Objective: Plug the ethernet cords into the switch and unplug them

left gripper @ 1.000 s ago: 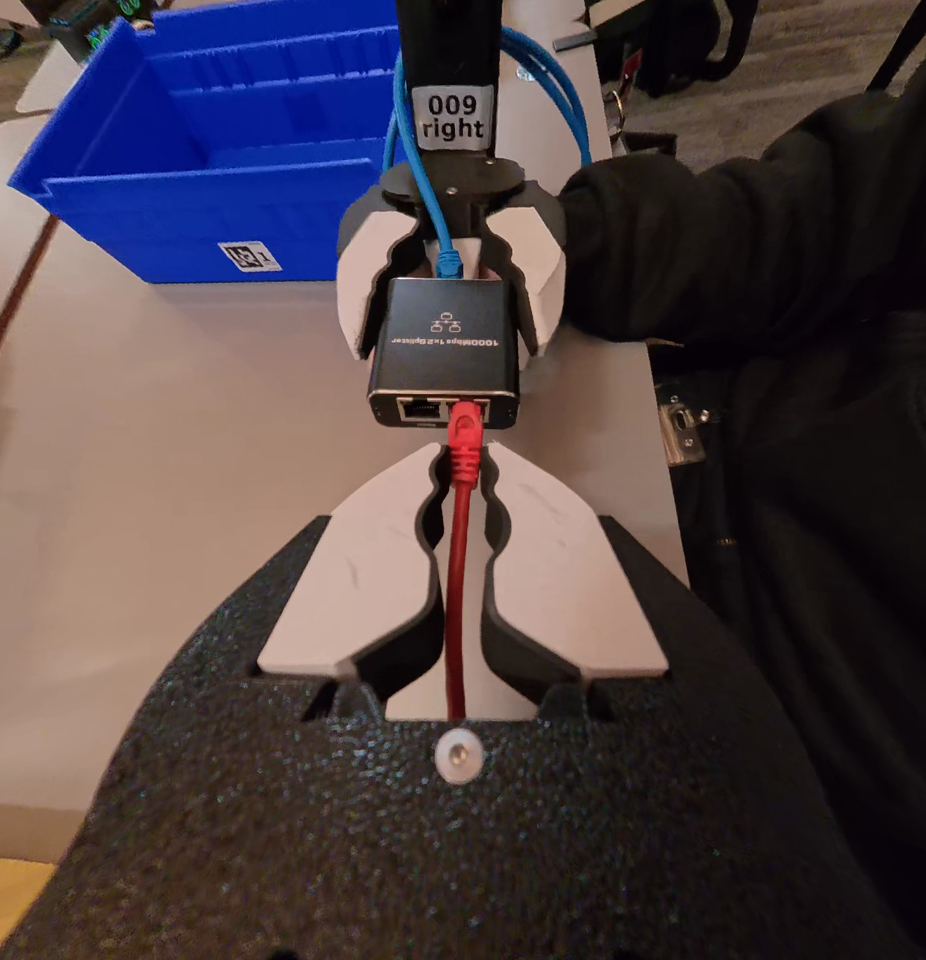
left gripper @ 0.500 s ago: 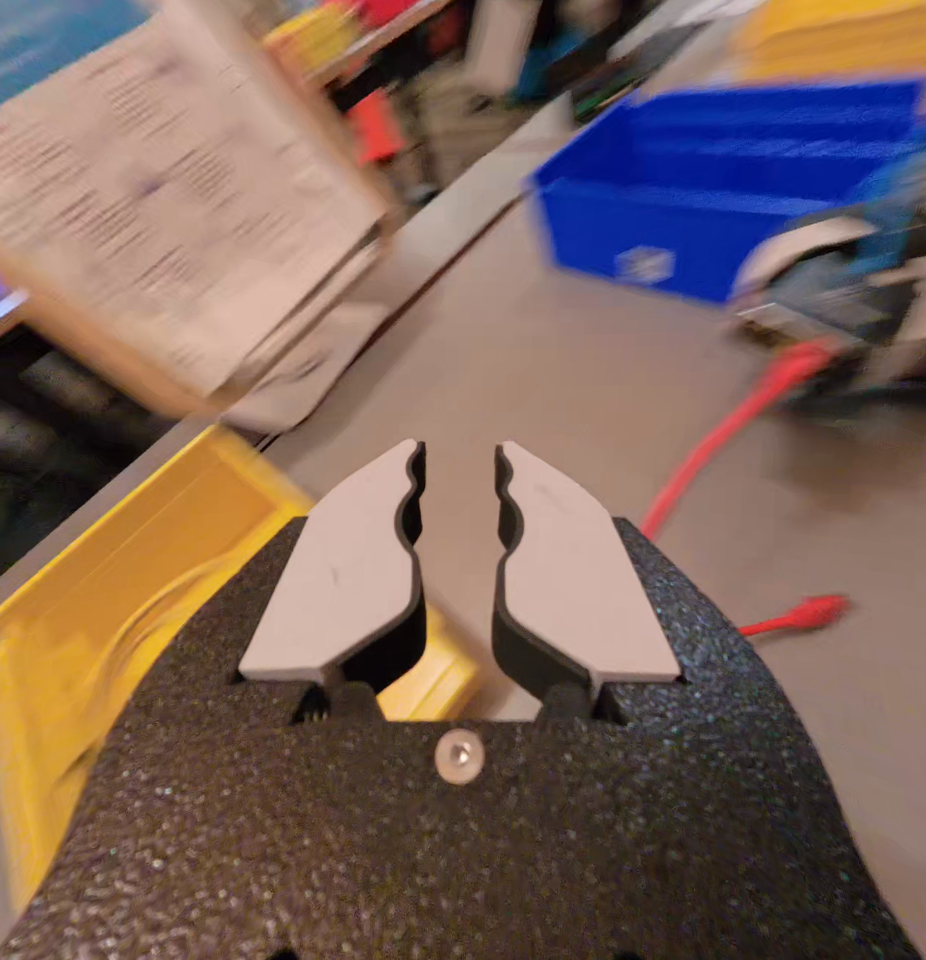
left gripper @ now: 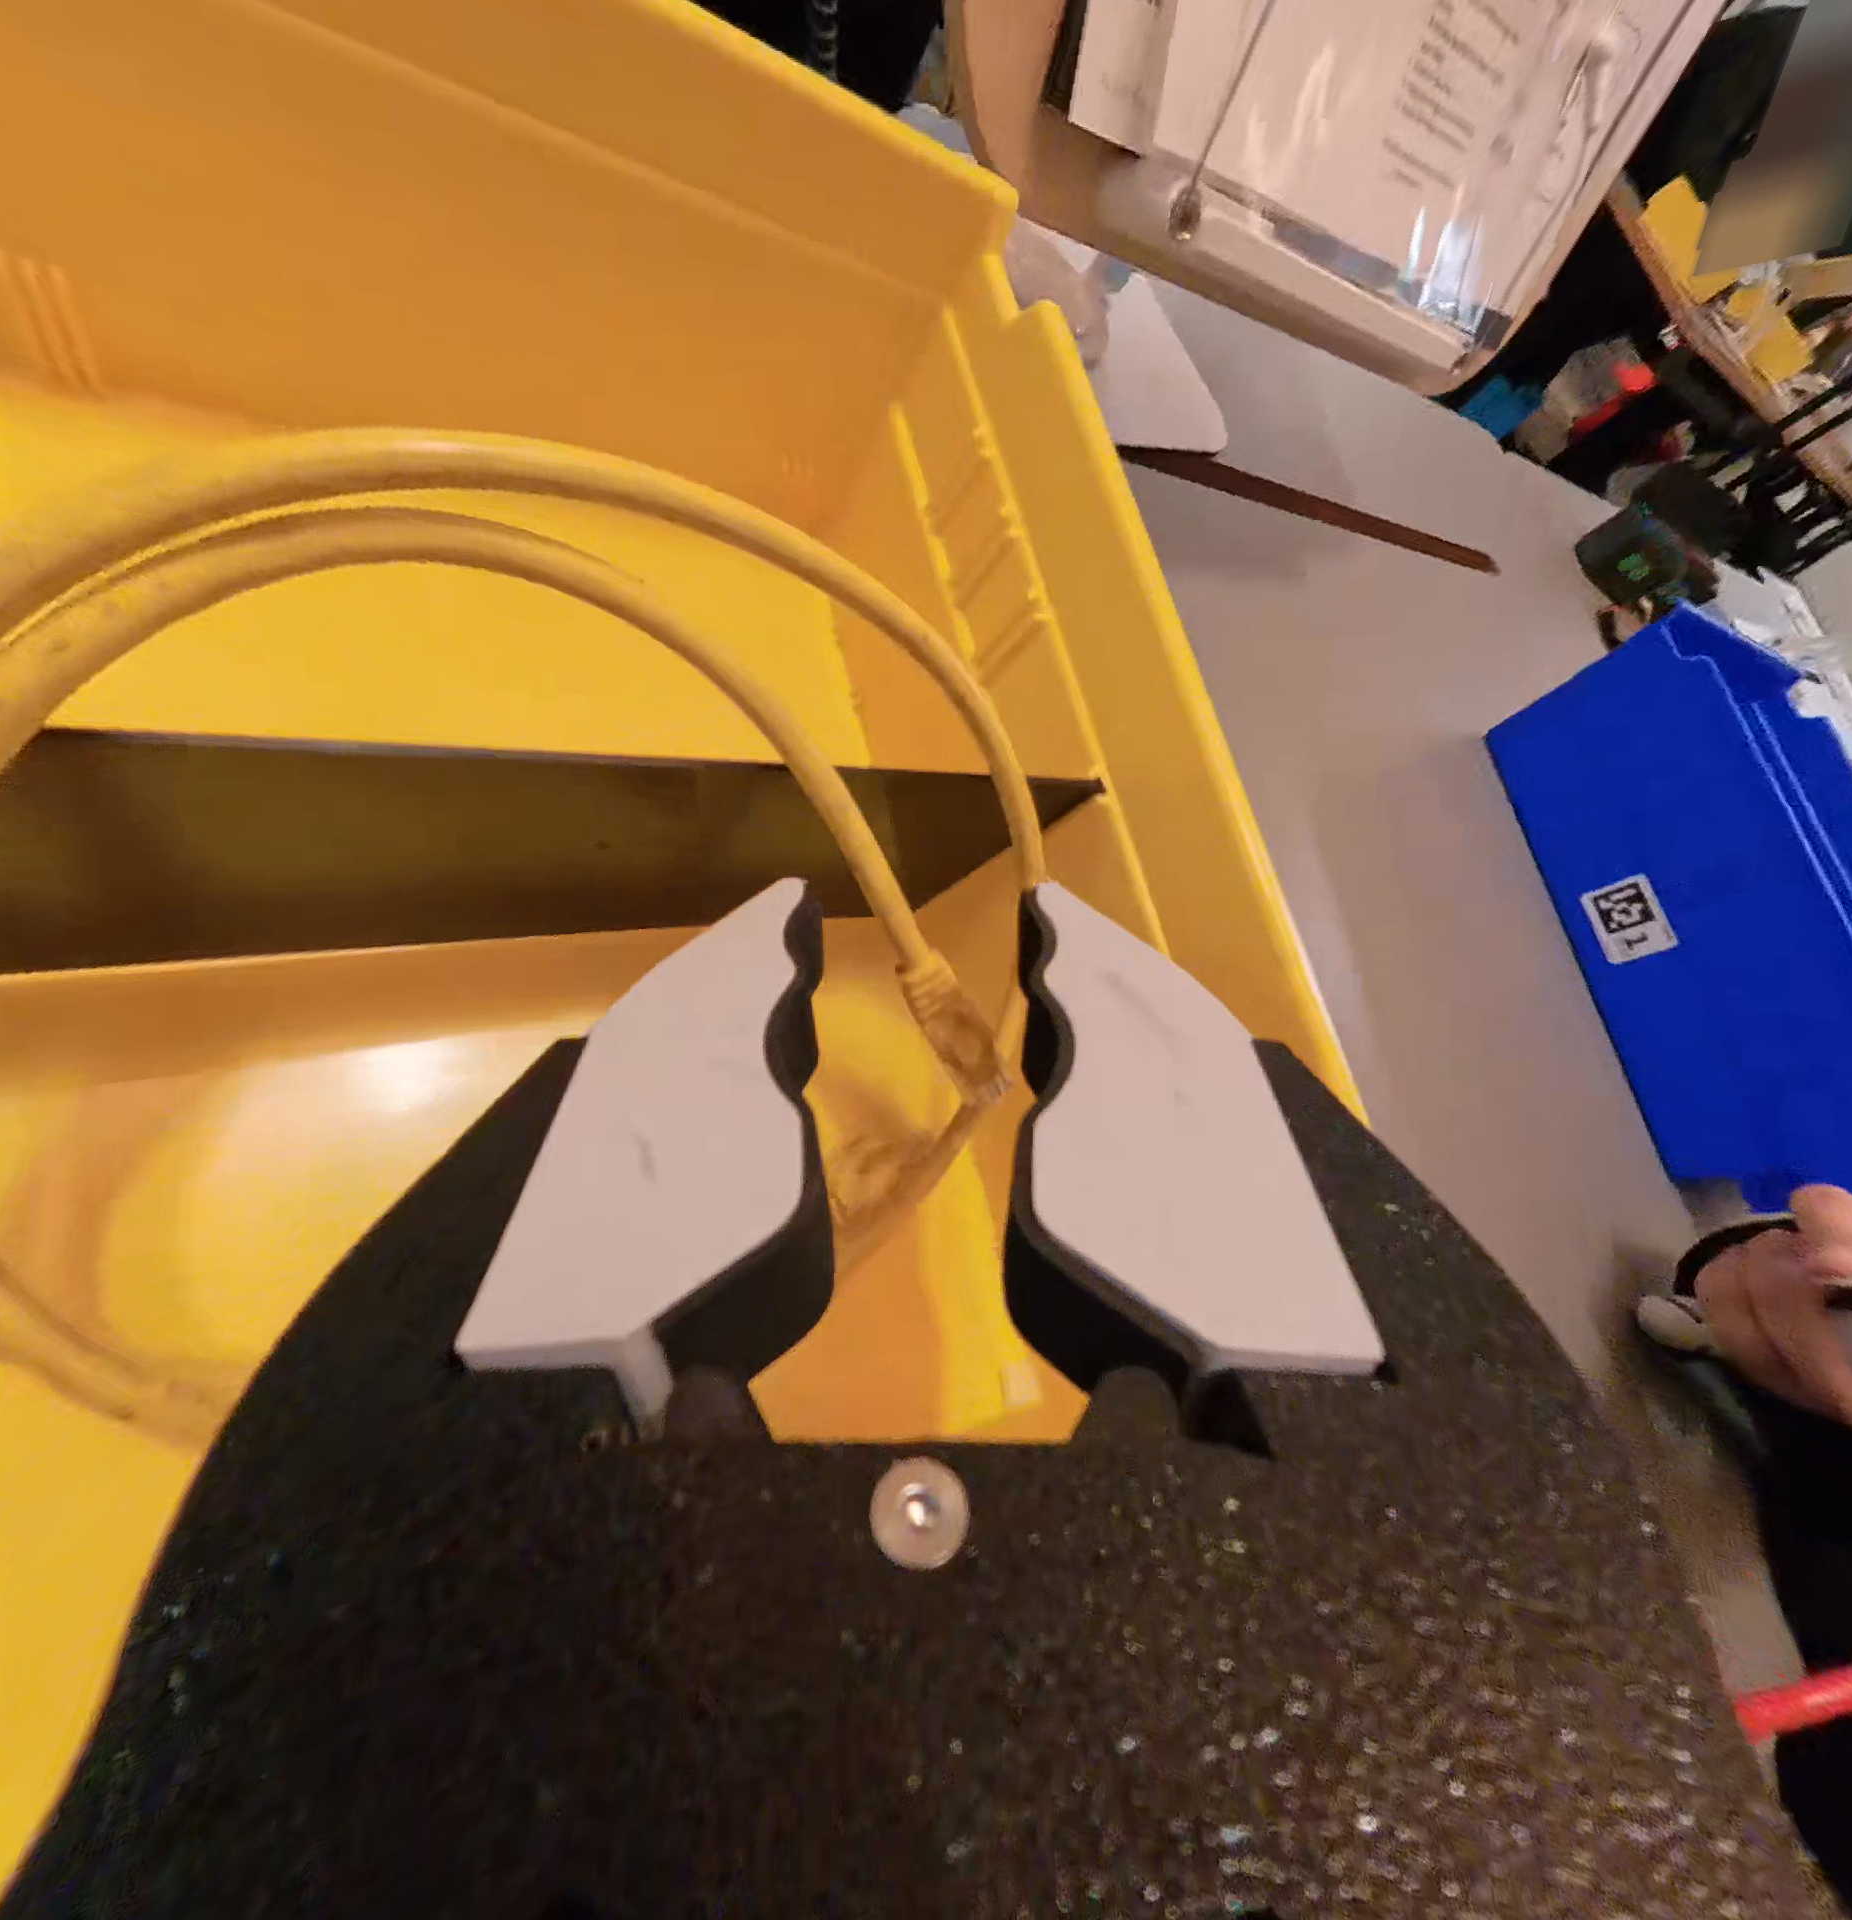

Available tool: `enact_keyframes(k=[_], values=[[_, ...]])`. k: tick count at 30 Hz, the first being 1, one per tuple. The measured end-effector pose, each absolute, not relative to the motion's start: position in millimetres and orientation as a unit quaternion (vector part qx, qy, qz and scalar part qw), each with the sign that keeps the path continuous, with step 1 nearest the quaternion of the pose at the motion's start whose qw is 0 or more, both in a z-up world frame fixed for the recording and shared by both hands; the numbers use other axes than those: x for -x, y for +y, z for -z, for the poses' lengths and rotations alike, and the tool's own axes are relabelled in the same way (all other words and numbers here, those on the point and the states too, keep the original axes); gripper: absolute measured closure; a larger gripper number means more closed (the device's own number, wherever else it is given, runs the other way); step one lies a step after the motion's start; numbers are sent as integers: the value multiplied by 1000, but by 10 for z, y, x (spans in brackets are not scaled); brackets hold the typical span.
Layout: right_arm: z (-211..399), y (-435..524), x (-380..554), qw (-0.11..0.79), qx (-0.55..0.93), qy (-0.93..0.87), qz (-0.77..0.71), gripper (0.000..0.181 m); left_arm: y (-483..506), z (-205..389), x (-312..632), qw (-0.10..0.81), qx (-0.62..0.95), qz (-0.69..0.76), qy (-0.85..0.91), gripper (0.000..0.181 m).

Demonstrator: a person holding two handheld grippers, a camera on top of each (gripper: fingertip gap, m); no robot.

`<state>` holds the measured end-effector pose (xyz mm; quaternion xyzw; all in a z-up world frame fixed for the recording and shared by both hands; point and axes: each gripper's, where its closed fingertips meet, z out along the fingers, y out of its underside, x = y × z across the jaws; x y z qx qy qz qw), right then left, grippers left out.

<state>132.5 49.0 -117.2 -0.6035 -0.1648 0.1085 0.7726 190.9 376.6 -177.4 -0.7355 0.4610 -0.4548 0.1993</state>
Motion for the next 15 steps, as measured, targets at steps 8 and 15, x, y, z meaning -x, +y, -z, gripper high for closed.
enact_keyframes(k=[8, 15], values=[[1162, 466, -1332, 775, 601, -163, -111, 118, 3832, 1685, -1843, 422, 411, 196, 784, 140], [1176, 477, -1323, 772, 603, -166, -115, 118, 3922, 1703, -1915, 524, 40, -139, 839, 126]])
